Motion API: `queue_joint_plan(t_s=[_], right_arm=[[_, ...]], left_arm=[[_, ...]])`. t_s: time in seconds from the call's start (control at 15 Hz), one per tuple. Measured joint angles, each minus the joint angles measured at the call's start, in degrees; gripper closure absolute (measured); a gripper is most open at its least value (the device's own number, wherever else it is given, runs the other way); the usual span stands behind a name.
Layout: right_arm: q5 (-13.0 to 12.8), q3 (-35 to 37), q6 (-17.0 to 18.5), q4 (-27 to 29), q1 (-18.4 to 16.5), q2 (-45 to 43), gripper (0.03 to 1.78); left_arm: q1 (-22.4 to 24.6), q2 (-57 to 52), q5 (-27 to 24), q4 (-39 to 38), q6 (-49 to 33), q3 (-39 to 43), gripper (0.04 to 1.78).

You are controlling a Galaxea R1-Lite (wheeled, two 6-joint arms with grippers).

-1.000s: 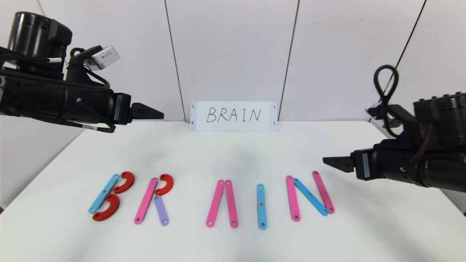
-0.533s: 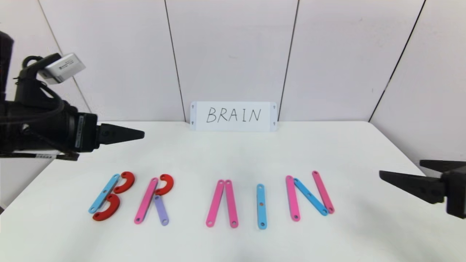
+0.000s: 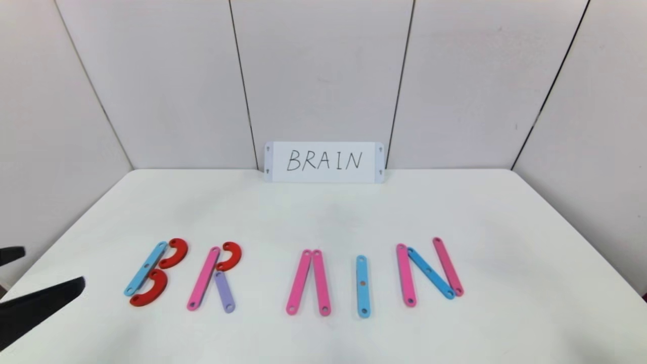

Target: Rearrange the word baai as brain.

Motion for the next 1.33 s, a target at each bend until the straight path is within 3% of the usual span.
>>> queue_joint_plan(t_s=[0.13,0.4,0.6,0.8,1.13,1.33], right_arm=[[-1.90,1.19,-0.10,0.28,-5.10,-5.77,0.08],[-1.94,3.54,-0.35,0.28,-13.40,-15.36,0.08],[-0.15,6.60,-1.62,-0.72,-14.48,-22.44,0.08],[4.50,12.24,-5.63,-3.72,-14.60,-29.22,0.08],[4.06,27.27,-10.64,-24.10,-14.65,-32.72,0.08],[3.46,34.73,-11.31,-29.49,-14.65,-32.93,0.08]], left_arm=[[0.02,-7.72,4.79,1.05,0.07,3.17,0.08],[1.85,-18.08,10.62,6.12,-0.02,5.13,0.08],[6.42,-23.74,10.70,7.09,0.07,5.73,0.08],[8.06,-30.32,11.12,4.36,0.16,10.39,0.08],[8.66,-38.49,10.97,-13.81,1.97,26.76,0.08],[8.68,-40.69,10.76,-21.18,3.96,36.78,0.08]])
